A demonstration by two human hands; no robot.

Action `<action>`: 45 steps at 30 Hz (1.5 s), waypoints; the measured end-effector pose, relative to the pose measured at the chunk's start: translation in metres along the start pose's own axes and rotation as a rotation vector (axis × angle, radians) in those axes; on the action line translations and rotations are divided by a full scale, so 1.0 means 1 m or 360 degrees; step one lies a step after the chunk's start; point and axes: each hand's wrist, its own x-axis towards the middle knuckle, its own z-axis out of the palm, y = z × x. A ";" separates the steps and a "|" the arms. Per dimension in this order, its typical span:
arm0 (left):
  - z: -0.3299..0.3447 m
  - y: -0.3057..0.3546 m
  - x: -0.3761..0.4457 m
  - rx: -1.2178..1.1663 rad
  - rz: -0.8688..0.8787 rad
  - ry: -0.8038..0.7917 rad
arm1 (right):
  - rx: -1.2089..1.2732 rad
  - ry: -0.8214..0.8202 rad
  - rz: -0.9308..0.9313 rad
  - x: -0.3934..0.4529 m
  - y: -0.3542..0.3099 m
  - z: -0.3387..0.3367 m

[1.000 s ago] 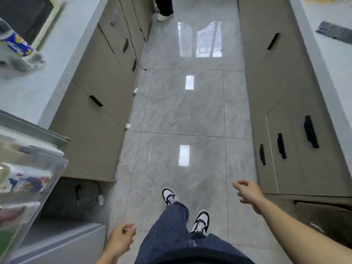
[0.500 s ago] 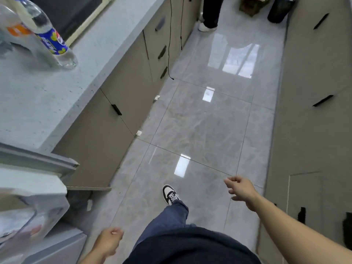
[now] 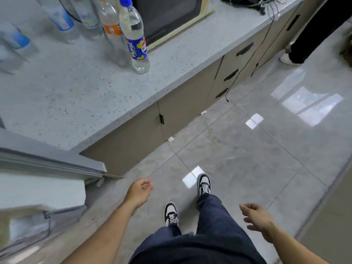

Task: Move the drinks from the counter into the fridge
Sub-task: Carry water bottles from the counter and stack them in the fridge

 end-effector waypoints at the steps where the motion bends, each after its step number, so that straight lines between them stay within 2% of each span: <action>1: -0.002 -0.002 0.001 -0.0013 -0.0056 0.0043 | -0.0034 -0.0022 -0.0007 0.010 -0.013 -0.004; 8: 0.005 -0.029 -0.017 -0.0284 -0.0538 0.0404 | -0.0218 -0.0253 -0.0207 0.076 -0.140 -0.026; 15: 0.041 -0.004 -0.033 -0.0660 -0.0713 0.0743 | -0.0410 -0.0565 -0.0668 0.089 -0.292 0.010; 18: 0.043 0.027 -0.035 -0.0610 -0.0626 0.0826 | -0.0468 -0.0702 -0.0857 0.068 -0.342 0.037; 22: 0.016 0.083 -0.029 -0.0707 -0.0328 0.0980 | -0.0532 -0.0844 -0.1118 0.035 -0.396 0.077; 29: -0.075 0.181 -0.010 -0.0989 0.0256 0.1274 | -0.0484 -0.1030 -0.1514 -0.026 -0.478 0.145; 34: -0.146 0.239 0.005 -0.1174 0.0485 0.1613 | -0.0450 -0.1111 -0.1773 -0.083 -0.544 0.189; 39: -0.211 0.272 0.023 -0.1314 0.0587 0.1804 | -0.0349 -0.1148 -0.1918 -0.133 -0.610 0.244; 45: -0.280 0.304 0.058 -0.1482 0.0423 0.2061 | -0.0336 -0.1068 -0.1996 -0.165 -0.671 0.317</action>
